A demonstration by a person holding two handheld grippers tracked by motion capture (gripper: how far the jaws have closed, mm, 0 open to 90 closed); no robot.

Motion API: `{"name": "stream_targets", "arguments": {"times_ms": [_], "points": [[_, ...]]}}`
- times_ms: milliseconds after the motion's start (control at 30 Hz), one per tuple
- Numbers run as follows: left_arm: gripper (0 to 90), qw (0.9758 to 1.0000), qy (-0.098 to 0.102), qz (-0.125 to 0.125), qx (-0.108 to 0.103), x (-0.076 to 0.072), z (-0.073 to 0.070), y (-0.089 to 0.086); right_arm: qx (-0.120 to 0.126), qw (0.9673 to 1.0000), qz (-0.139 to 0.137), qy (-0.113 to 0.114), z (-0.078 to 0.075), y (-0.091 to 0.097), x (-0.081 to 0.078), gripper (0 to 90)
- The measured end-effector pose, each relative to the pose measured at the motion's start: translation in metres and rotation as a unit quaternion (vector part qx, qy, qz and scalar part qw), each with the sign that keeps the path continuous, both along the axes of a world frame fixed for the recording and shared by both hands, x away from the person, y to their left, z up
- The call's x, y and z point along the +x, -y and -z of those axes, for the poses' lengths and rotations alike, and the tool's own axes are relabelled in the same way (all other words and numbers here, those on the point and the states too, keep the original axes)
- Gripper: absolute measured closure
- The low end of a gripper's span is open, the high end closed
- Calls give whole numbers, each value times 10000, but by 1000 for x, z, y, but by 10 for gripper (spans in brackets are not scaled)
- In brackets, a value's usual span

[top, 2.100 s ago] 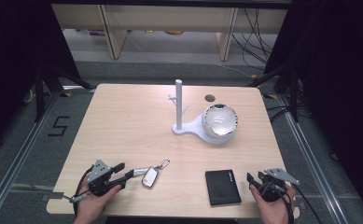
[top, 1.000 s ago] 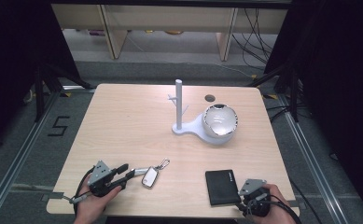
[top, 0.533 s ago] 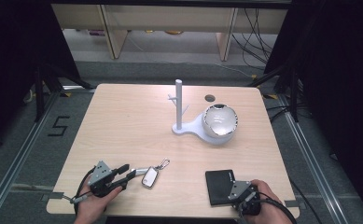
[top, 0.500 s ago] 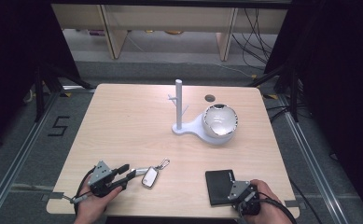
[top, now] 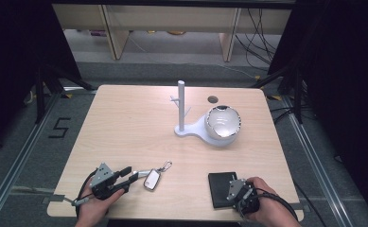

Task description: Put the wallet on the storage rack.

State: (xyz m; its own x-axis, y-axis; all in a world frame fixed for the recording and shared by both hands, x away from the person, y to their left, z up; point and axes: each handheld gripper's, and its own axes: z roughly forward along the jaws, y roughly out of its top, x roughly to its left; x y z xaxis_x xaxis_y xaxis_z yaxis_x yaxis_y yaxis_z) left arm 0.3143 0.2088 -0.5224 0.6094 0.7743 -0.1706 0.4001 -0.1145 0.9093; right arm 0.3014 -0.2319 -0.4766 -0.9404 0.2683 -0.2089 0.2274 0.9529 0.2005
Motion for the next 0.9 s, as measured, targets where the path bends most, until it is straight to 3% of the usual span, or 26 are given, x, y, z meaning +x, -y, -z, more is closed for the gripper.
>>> {"name": "stream_targets", "arguments": {"times_ms": [167, 200, 233, 267, 433, 667, 767, 800, 867, 900], "points": [[578, 10000, -5, 16, -33, 0, 0, 1, -333, 9988, -322, -181, -2, -4, 8, 483], [578, 10000, 1, 23, -74, 0, 0, 1, -415, 9987, -238, -190, -2, -5, 7, 490], [577, 10000, 1, 23, -74, 0, 0, 1, -421, 9981, -409, -161, -2, -5, 9, 496], [577, 10000, -16, 11, -52, 0, 0, 0, -441, 9982, -369, -161, -2, -5, 8, 503], [575, 10000, -12, 28, -57, 1, 0, 1, -309, 9984, -463, -58, -2, 0, 6, 559], [571, 9999, -16, 22, -115, 1, 0, 1, -227, 9970, -740, -22, -7, 0, 4, 748], [569, 9998, 13, 52, -191, 1, 1, 0, -237, 9977, -636, 0, -8, 0, 3, 773], [568, 9999, -20, 22, -111, 1, 0, -1, -233, 9976, -638, 95, -13, -1, 4, 795], [567, 9999, -23, 4, -133, 0, 0, -1, -119, 9975, -676, 174, -21, 0, 8, 803], [567, 9998, 8, 33, -191, 1, 1, -1, -79, 9981, -566, 219, -26, 1, 9, 809]]}}
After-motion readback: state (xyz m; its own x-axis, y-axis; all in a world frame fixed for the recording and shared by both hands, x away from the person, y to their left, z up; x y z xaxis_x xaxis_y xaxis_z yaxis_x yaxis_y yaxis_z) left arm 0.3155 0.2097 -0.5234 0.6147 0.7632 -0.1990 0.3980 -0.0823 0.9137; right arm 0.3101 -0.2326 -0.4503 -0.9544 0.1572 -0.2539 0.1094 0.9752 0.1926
